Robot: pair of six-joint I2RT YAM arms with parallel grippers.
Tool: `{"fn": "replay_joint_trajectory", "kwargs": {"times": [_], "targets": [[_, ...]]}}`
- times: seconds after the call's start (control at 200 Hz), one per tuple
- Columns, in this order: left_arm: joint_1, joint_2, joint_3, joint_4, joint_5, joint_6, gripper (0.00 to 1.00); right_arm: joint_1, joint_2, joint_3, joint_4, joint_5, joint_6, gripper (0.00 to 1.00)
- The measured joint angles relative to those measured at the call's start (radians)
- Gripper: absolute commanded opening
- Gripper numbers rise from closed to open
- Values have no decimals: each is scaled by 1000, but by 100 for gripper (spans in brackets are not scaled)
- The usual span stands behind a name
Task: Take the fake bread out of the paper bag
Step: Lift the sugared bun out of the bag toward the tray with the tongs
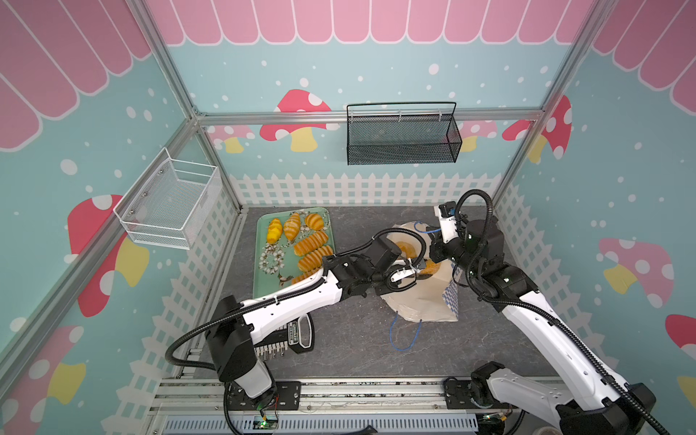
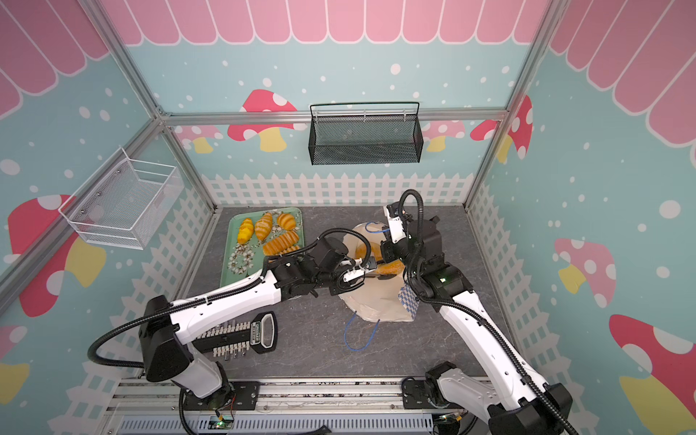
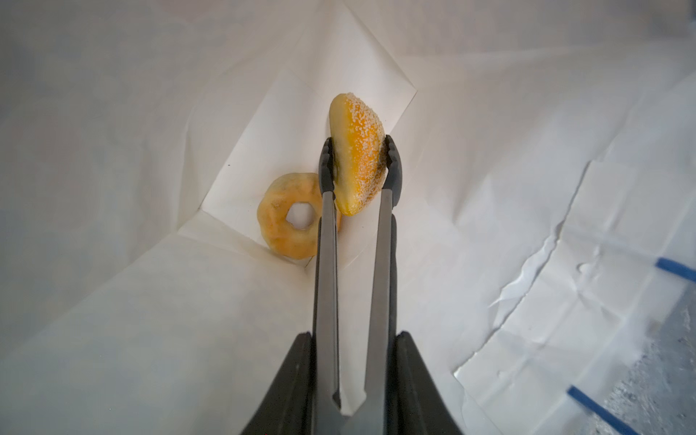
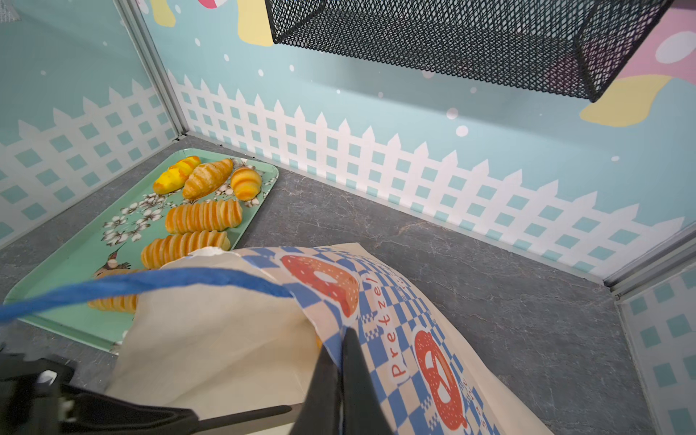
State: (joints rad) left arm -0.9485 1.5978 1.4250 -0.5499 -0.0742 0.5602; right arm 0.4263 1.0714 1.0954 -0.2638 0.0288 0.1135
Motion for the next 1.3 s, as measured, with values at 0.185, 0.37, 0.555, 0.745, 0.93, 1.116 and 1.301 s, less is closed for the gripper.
{"fn": "replay_joint_trajectory", "kwargs": {"times": [0.185, 0.37, 0.555, 0.745, 0.93, 1.116, 1.301], "targets": [[-6, -148, -62, -14, -1, 1, 0, 0, 1, 0, 1, 33, 19, 0], [-65, -312, -132, -52, -73, 16, 0, 0, 11, 0, 2, 64, 37, 0], [-108, -486, -172, -113, -134, 10, 0, 0, 13, 0, 3, 113, 60, 0], [-116, -639, -188, -169, -157, -42, 0, 0, 29, 0, 5, 153, 76, 0], [-119, -737, -187, -199, -158, -142, 0, 0, 36, 0, 5, 177, 80, 0], [-119, -751, -163, -248, -187, -256, 0, 0, 36, 0, 6, 189, 82, 0], [-68, -751, -162, -292, -191, -338, 0, 0, 36, 0, 6, 198, 82, 0]]}}
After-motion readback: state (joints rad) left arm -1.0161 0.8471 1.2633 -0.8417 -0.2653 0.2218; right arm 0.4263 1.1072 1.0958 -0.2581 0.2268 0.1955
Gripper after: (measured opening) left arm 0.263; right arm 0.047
